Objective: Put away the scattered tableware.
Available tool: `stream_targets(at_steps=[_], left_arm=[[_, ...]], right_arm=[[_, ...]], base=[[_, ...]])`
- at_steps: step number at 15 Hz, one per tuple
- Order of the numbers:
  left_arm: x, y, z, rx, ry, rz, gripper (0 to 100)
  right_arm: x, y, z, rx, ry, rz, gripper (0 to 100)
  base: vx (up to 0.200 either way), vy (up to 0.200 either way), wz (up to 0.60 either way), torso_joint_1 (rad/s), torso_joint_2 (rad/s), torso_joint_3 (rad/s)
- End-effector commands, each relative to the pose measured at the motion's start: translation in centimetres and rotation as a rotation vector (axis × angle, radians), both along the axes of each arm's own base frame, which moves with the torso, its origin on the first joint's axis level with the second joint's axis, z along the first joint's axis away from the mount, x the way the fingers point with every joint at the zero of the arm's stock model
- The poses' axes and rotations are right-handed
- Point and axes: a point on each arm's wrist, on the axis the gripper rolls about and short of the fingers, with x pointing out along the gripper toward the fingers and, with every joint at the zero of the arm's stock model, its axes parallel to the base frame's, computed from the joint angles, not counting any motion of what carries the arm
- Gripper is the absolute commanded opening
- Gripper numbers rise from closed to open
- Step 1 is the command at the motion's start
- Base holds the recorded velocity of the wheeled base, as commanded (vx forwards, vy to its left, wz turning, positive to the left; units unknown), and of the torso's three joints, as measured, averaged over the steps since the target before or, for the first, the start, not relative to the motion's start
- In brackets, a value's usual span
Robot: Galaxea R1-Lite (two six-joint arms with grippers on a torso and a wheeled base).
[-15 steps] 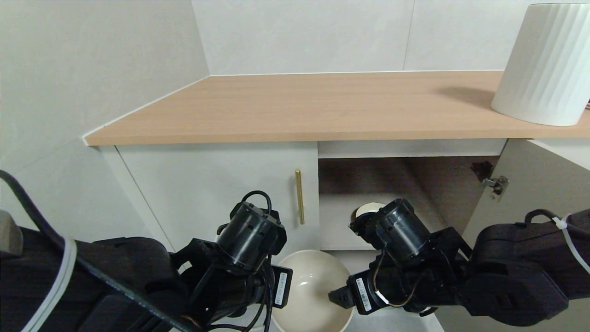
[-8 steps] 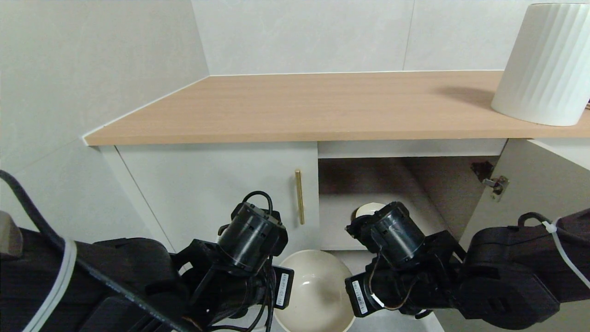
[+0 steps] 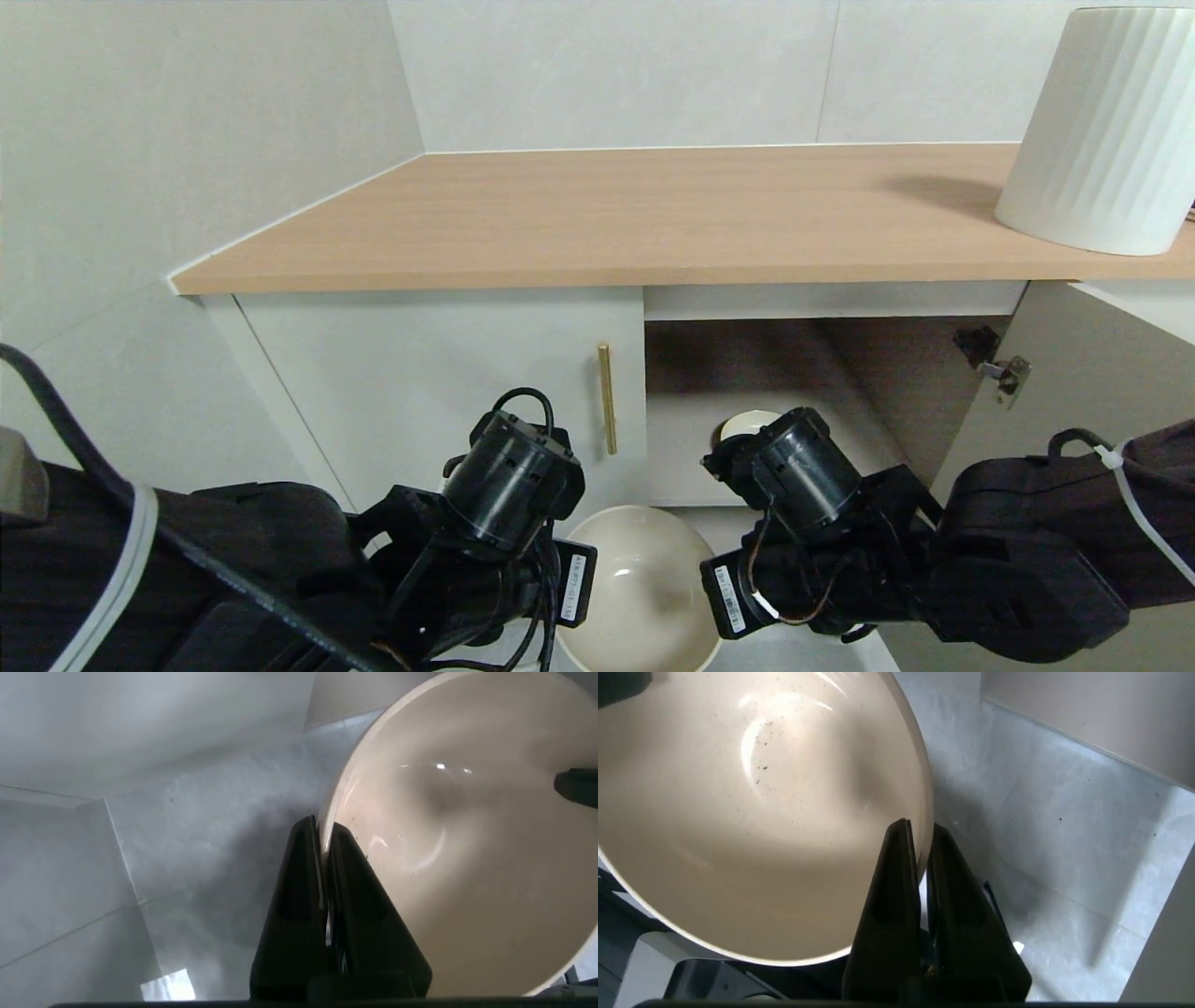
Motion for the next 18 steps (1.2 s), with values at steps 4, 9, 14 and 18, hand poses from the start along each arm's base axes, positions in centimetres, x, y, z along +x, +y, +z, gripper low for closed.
stream_targets(at_steps=[4,9,14,18], left_arm=[[0.1,-0.1,-0.1,-0.006,0.006,0.011,0],[0.1,-0.1,-0.1,-0.007,0.005,0.011,100],[0.1,-0.1,0.0,-0.009,0.004,0.012,100],[0.0,0.0,0.1,-0.012,0.001,0.012,100]], right_arm=[[0.0,0.0,-0.1,-0.004,0.001,0.0,0],[0.0,0.0,-0.3,-0.008,0.004,0.001,0],[1.5,-0.6,-2.0,-0.094,0.039,-0.056,0],[6.2,-3.7,-3.3,-0.15,0.049,-0.236,0]], base=[[0.0,0.0,0.0,0.0,0.0,0.0],[0.0,0.0,0.0,0.0,0.0,0.0],[0.0,0.0,0.0,0.0,0.0,0.0],[0.0,0.0,0.0,0.0,0.0,0.0]])
